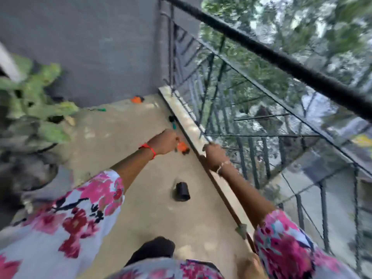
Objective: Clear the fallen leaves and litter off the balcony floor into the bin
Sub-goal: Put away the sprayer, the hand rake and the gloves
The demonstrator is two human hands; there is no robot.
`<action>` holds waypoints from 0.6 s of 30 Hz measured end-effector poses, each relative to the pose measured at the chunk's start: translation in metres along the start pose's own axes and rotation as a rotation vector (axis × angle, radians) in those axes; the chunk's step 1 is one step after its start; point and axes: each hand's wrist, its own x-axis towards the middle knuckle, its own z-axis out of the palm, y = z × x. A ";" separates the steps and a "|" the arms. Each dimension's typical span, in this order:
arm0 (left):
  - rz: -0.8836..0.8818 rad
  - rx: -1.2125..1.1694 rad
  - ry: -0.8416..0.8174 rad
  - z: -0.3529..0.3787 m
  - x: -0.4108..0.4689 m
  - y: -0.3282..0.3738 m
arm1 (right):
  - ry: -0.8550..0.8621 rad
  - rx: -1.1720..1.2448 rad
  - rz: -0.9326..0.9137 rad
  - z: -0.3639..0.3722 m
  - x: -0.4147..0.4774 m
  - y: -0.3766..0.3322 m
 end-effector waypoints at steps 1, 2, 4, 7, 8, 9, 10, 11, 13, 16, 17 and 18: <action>-0.054 -0.017 0.058 -0.010 -0.011 -0.008 | 0.000 -0.014 -0.071 -0.010 0.008 -0.016; -0.099 -0.028 0.101 -0.018 -0.020 -0.016 | 0.001 -0.024 -0.130 -0.018 0.015 -0.030; -0.196 -0.034 0.158 -0.029 -0.040 -0.034 | -0.012 -0.056 -0.245 -0.029 0.027 -0.057; -0.327 -0.068 0.192 -0.037 -0.071 -0.056 | -0.046 -0.102 -0.400 -0.031 0.040 -0.089; -0.365 -0.076 0.202 -0.037 -0.079 -0.064 | -0.067 -0.107 -0.438 -0.028 0.042 -0.096; -0.403 -0.079 0.210 -0.036 -0.087 -0.071 | -0.086 -0.119 -0.480 -0.024 0.046 -0.105; -0.434 -0.083 0.217 -0.035 -0.093 -0.077 | -0.109 -0.124 -0.505 -0.019 0.050 -0.112; -0.468 -0.085 0.220 -0.034 -0.097 -0.086 | -0.139 -0.121 -0.525 -0.013 0.056 -0.119; -0.517 -0.090 0.210 -0.030 -0.103 -0.102 | -0.191 -0.099 -0.545 -0.002 0.068 -0.131; -0.562 -0.111 0.205 -0.026 -0.102 -0.137 | -0.242 -0.078 -0.542 0.017 0.101 -0.152; -0.572 -0.125 0.206 -0.025 -0.101 -0.149 | -0.262 -0.074 -0.528 0.023 0.113 -0.158; -0.579 -0.133 0.203 -0.024 -0.099 -0.159 | -0.280 -0.074 -0.517 0.030 0.122 -0.163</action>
